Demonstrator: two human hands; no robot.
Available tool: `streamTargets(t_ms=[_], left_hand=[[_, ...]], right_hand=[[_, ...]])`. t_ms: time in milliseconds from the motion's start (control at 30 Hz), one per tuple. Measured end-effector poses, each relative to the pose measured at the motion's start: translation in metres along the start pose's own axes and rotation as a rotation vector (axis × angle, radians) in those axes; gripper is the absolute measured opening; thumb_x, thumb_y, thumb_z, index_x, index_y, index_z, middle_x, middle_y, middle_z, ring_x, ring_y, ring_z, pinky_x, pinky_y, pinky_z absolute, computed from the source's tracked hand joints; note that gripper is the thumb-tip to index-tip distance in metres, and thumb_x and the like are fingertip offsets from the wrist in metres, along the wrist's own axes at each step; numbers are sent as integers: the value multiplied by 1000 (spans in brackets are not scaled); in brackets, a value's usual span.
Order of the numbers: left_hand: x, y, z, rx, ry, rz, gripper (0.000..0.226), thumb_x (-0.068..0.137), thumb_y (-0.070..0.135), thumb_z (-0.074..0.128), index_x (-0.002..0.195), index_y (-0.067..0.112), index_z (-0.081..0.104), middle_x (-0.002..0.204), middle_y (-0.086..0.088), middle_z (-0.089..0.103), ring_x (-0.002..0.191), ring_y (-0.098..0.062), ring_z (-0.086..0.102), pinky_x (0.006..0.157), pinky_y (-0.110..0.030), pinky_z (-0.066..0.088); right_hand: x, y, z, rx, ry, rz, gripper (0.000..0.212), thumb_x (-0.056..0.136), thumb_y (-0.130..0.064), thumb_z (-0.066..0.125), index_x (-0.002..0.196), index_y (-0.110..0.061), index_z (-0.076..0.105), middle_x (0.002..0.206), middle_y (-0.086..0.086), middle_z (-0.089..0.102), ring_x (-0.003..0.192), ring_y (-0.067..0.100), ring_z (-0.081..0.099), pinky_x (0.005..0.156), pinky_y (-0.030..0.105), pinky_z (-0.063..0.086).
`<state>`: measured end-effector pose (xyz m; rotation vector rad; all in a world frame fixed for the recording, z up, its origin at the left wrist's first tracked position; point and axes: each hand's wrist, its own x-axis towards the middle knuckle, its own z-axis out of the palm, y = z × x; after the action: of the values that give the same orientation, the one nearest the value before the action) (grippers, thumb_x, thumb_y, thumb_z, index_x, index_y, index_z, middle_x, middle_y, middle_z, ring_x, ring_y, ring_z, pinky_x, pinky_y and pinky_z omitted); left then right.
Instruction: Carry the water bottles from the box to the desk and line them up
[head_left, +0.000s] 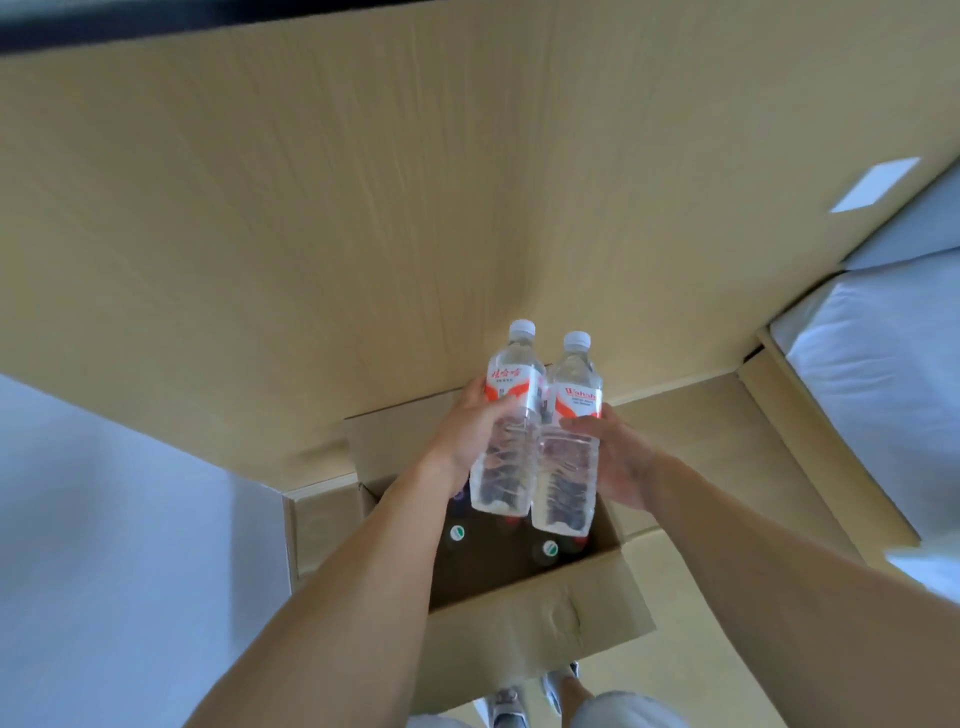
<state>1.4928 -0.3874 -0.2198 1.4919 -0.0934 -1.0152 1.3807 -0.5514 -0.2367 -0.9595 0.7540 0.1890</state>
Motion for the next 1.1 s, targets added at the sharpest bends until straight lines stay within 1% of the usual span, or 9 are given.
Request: streamTargets(t_ms=[133,233,367,567,700,833,933,1000,1100], left_hand=[[-3,6,23,65,-24,-8,36,87,32,78,116,34,57,111,0,74,95,-20,75,84,-45,60],[-7,11,44,139,-88,-8,41,81,23,84,112,27,58,109,-3,74,95,-20,75,86,-42,60],[-16,15,83,106,-129,-38,57,77,15,86,122,25,53,113,-5,72,97,-23,74,88,-46,59],[-35,11,153,106,-241,-109,62,76,5,82,127,25,52,111,-10,73,87,-25,76,67,-37,60],[-57,2,212,161,-304,-129,59,78,3,79,128,22,54,115,-14,72,102,-33,73,87,-48,60],[-86,-12,284,211,-423,-152,45,83,-1,71,122,17,58,112,-16,73,99,-34,73,83,-45,60],[-112,-31,342,276,-527,-175,47,85,-2,68,128,12,57,118,-22,69,97,-35,70,88,-49,58],[-129,-44,381,322,-604,-203,47,87,-1,66,132,9,57,119,-25,69,93,-33,70,81,-46,60],[-157,-67,440,397,-700,-235,42,88,-1,64,129,5,60,94,-14,73,69,-21,73,59,-32,59]], right_hand=[[-20,2,-12,101,75,-56,68,80,-17,81,138,-22,48,133,19,62,119,43,62,105,67,41],[-43,-3,-21,87,111,-76,72,78,-29,81,140,-15,47,135,21,61,122,44,60,108,65,39],[-77,-8,-41,98,179,-71,70,74,-37,82,135,-21,52,130,14,66,118,38,64,106,62,43],[-138,1,-97,157,225,-111,70,77,-32,79,139,-18,51,134,17,62,122,37,61,107,60,43],[-187,17,-136,240,306,-193,77,74,-18,86,140,-11,46,133,22,62,114,42,65,100,64,47],[-247,43,-185,349,301,-300,75,75,-10,84,141,-3,49,137,28,57,123,49,57,105,68,40],[-302,67,-225,480,298,-340,89,67,-10,85,146,-2,45,144,30,49,134,50,46,113,67,32],[-340,87,-252,528,327,-359,88,68,-12,83,146,0,44,146,30,47,137,48,44,114,62,33],[-395,121,-290,583,397,-383,65,84,-14,65,144,-1,47,140,27,55,126,43,56,104,53,47]])
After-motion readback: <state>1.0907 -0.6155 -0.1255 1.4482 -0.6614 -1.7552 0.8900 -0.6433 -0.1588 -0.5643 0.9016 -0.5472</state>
